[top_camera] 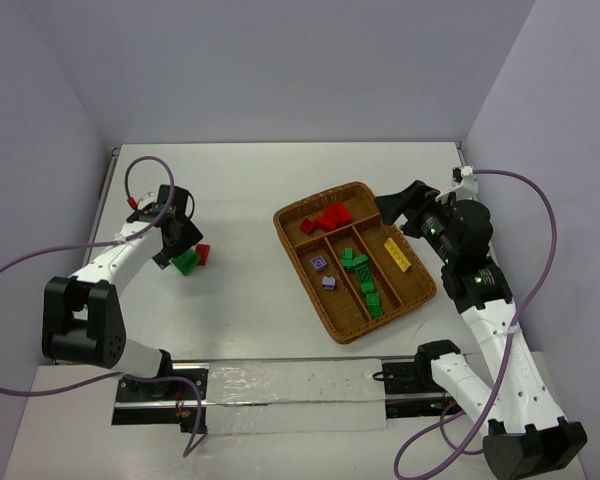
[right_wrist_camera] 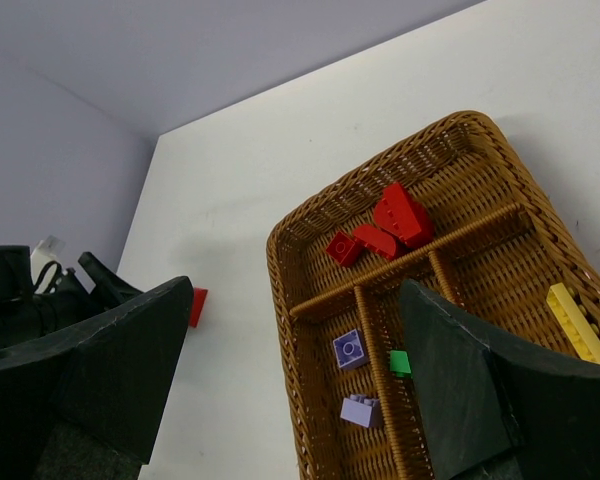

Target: Sort the legos into containers by color

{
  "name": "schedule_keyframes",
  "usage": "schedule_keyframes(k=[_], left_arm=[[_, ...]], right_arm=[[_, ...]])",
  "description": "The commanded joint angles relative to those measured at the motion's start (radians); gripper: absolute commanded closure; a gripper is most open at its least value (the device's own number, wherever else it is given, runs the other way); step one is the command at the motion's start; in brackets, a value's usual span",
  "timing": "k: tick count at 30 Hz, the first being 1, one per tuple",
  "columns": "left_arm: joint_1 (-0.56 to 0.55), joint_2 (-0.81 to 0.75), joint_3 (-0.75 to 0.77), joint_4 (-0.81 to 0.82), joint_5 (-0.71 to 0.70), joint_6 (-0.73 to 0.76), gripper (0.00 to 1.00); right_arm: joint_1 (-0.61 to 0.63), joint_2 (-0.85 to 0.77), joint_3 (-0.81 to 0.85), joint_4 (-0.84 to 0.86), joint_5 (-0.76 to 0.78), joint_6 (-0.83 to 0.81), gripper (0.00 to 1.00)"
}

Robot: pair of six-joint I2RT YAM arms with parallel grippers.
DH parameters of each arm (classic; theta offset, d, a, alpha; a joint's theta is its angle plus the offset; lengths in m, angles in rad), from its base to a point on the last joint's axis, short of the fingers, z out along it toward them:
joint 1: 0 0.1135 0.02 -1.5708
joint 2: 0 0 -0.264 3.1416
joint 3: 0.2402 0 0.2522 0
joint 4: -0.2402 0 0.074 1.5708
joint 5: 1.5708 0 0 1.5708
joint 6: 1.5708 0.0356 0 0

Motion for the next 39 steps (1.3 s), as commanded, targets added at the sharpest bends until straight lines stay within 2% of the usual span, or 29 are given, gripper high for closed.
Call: schedule_keyframes(k=[1,4,7,9,12,14,18,27,29,32,37,39], left_arm=[[0.036,-0.011,0.055,0.036,-0.005,0.078,0.13],[0.049,0.002,0.069,0.085,0.019,0.099,0.09],[0.052,0.034,0.064,0.19,0.113,0.116,0.01],[0.053,0.091,0.078,0.208,0.182,0.118,0.01],[0.052,0.152,0.093,0.194,0.198,0.096,0.01],[0.048,0.154,0.079,0.196,0.194,0.089,0.01],[0.041,0.137,0.057,0.235,0.288,0.104,0.02],[-0.098,0.147,0.103,0.206,0.364,0.097,0.04],[-0.11,0.142,0.112,0.185,0.366,0.095,0.04],[-0.134,0.107,0.139,0.132,0.298,0.11,0.06],[-0.158,0.063,0.183,0.044,0.137,0.31,0.11],[-0.158,0.068,0.192,0.006,0.094,0.328,0.11]], right_arm=[[0.003,-0.008,-0.005,0.046,-0.005,-0.007,0.1],[0.003,-0.007,-0.01,0.057,-0.013,0.003,0.1],[0.006,0.001,-0.013,0.069,-0.031,0.01,0.1],[0.009,0.003,-0.01,0.061,-0.03,0.007,0.1],[0.009,-0.003,-0.005,0.049,-0.019,-0.001,0.1],[0.009,-0.008,-0.005,0.042,-0.012,-0.006,0.1],[0.009,-0.005,-0.005,0.042,-0.013,-0.004,0.1],[0.011,0.0,0.0,0.049,-0.02,0.003,0.1],[0.012,0.0,0.003,0.044,-0.013,0.0,0.1],[0.012,0.001,0.004,0.046,-0.015,0.0,0.1],[0.012,0.009,0.008,0.051,-0.021,0.001,0.1],[0.011,0.01,0.007,0.054,-0.022,0.003,0.1]])
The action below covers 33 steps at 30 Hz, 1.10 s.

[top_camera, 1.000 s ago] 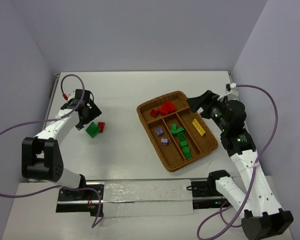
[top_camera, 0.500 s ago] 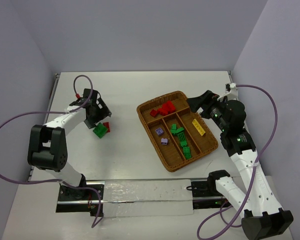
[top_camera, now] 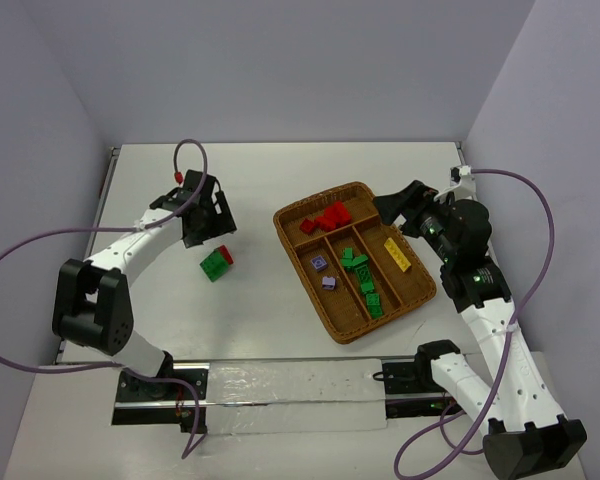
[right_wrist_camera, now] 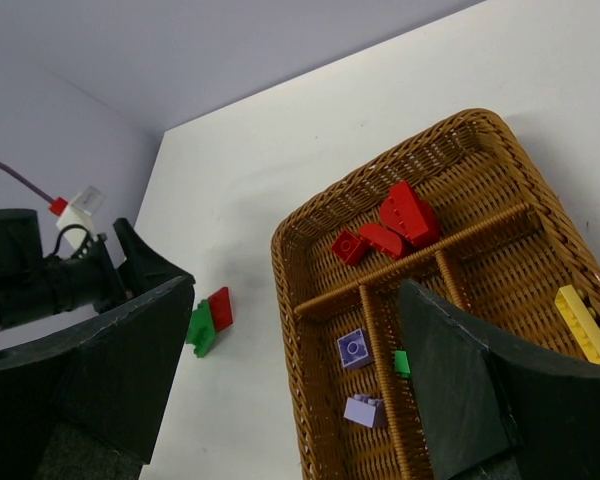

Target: Sort the legos into containers by color

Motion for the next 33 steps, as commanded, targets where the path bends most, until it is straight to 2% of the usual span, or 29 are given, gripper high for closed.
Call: schedule_keyframes(k=[1,3,10,15,18,21,26,33], left_arm=[[-0.007,-0.032,0.056,-0.105,-0.16,0.111,0.11],[-0.005,-0.029,0.046,-0.116,-0.192,0.099,0.1],[-0.017,-0.045,-0.021,-0.139,-0.066,0.178,0.04],[-0.018,-0.088,-0.053,-0.141,-0.04,0.227,0.11],[-0.023,-0.032,-0.045,-0.15,0.006,0.225,0.13],[-0.067,0.024,-0.031,-0.178,-0.048,0.204,0.13],[-0.071,0.064,-0.027,-0.174,-0.065,0.199,0.13],[-0.08,0.111,-0.027,-0.188,-0.163,0.141,0.16]], right_arm=[[0.006,0.006,0.014,0.041,-0.007,0.0,0.1],[0.007,0.01,0.014,0.046,-0.013,0.002,0.1],[0.007,-0.005,0.024,0.015,0.001,-0.021,0.1],[0.009,0.003,0.011,0.039,-0.017,-0.002,0.1],[0.013,0.011,0.008,0.046,-0.026,0.003,0.11],[0.018,0.006,0.009,0.038,-0.014,0.001,0.11],[0.018,0.0,0.012,0.025,0.0,-0.005,0.11],[0.019,0.012,0.003,0.04,-0.012,0.004,0.11]])
